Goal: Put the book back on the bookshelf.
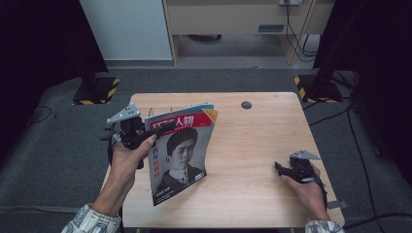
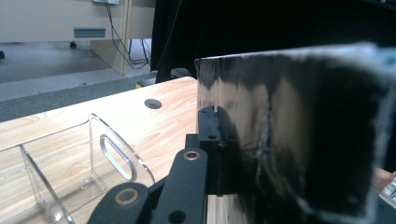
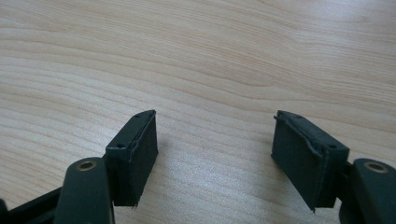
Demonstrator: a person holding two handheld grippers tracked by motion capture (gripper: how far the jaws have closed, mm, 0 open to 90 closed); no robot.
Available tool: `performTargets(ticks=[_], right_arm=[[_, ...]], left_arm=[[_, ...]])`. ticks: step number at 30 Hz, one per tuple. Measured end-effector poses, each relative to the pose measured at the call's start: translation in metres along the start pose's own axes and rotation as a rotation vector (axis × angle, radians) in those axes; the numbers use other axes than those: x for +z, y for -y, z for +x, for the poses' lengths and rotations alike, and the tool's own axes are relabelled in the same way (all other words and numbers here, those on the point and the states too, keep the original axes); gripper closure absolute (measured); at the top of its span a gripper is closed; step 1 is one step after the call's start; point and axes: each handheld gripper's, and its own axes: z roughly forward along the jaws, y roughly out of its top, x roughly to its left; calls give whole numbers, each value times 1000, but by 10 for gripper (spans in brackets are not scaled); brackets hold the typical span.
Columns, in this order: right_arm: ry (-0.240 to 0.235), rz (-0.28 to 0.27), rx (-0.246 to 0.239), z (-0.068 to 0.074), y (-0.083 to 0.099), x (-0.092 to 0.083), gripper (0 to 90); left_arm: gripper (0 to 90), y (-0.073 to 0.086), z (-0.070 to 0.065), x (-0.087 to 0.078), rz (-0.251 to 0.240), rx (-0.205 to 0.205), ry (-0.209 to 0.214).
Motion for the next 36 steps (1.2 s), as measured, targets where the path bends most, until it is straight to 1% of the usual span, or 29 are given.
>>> performTargets(ticks=[4,14,15,22,32,36], right_arm=[[-1,0,0,0,0,0,312],[0,-1,0,0,0,0,312],[-1,0,0,0,0,0,312],[-1,0,0,0,0,0,312],[0,0,0,0,0,0,312],[0,-1,-2,0,0,0,312]], left_arm=[[866,1,0,-4,-1,2,-1],[866,1,-2,-20,-13,9,1],[866,1,-1,-24,-17,8,-1],[866,2,3,-33,-21,4,-17],[866,8,11,-53,-34,-4,-42],[866,9,13,-58,-38,-7,-51]])
